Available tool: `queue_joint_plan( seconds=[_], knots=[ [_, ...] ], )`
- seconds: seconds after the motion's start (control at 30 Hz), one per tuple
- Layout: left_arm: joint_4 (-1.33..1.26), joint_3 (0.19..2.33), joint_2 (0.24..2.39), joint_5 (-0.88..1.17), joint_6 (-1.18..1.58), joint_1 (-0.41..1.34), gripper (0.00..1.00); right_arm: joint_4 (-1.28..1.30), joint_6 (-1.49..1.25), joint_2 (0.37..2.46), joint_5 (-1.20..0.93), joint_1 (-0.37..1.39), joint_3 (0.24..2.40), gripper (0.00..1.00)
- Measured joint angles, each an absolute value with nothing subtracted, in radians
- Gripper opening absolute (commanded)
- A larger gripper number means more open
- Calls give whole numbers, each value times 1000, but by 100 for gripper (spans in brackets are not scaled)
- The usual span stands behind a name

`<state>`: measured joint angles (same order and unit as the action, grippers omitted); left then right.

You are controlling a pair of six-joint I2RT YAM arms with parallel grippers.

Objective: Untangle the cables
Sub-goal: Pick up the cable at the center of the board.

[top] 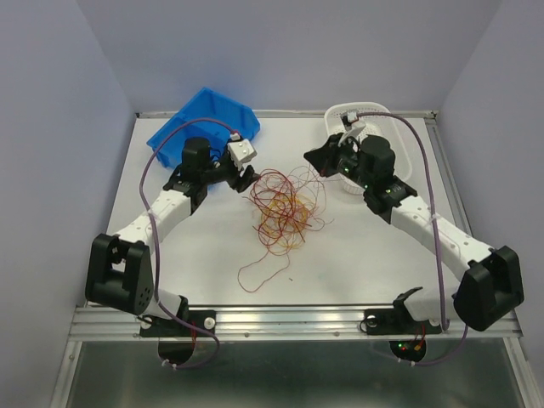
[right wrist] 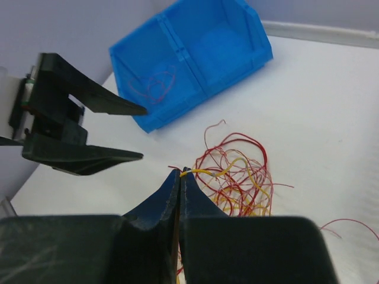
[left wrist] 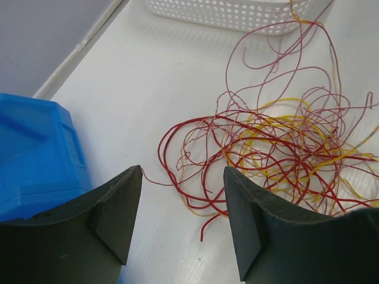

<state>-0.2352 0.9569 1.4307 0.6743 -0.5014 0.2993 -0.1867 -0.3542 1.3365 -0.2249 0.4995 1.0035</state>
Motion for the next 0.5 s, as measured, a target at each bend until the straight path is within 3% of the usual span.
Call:
queue_joint_plan(
  seconds=[0.4, 0.47, 0.5],
  knots=[
    [-346, 901, 1320, 1017, -480, 380, 74, -210, -387, 1275, -337, 506, 1103, 1],
    [-356, 878, 1313, 1035, -499, 418, 73, -210, -393, 1276, -342, 506, 1106, 0],
    [-355, 869, 1313, 1040, -505, 433, 67, -210, -395, 1276, -345, 506, 1108, 0]
  ],
)
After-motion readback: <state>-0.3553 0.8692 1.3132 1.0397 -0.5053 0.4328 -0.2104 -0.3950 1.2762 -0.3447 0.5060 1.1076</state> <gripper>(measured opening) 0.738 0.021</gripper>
